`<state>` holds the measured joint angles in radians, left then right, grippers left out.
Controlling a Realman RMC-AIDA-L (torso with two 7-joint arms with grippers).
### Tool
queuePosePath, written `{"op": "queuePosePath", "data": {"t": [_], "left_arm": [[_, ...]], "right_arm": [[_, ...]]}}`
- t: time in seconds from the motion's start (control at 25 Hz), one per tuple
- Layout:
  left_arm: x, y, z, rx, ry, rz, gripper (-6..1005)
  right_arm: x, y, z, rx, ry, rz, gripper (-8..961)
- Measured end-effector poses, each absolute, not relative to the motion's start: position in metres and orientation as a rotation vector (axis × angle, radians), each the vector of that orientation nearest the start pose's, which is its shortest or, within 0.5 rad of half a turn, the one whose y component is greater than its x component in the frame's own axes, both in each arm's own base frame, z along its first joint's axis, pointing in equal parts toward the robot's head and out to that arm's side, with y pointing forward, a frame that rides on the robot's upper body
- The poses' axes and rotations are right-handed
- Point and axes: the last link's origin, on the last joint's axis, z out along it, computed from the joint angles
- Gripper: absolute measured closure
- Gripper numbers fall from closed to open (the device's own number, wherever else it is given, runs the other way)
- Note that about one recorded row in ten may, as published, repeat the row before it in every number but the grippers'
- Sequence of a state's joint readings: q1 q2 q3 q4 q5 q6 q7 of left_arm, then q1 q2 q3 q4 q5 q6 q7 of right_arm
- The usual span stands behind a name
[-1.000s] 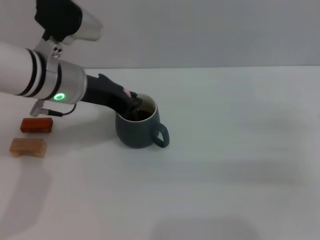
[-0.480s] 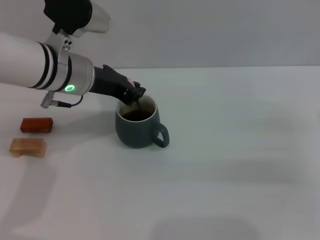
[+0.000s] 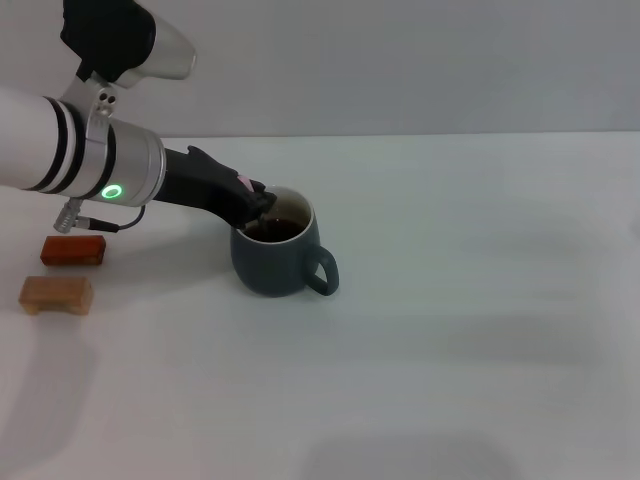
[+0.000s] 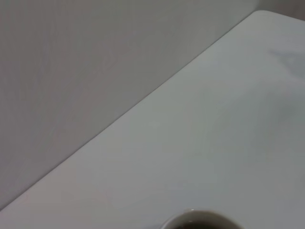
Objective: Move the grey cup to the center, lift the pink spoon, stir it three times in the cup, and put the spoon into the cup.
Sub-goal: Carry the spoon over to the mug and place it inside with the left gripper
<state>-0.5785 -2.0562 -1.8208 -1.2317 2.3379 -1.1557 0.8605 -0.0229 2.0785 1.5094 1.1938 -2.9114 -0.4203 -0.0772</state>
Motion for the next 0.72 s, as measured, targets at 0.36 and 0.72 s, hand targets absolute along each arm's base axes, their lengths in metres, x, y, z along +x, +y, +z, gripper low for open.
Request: {"op": "queuePosePath", "data": {"t": [0.36, 0.72], "left_arm": [[-0.177, 0.399, 0.006, -2.540, -0.658, 0.012, 847], [-0.186, 0.397, 0.008, -2.511, -0.668, -0.001, 842]], "right_arm": [[0.290, 0.333, 0.074, -1.467, 0.495, 0.506, 954], [0.290, 0.333, 0.074, -1.467, 0.495, 0.507, 954]]}}
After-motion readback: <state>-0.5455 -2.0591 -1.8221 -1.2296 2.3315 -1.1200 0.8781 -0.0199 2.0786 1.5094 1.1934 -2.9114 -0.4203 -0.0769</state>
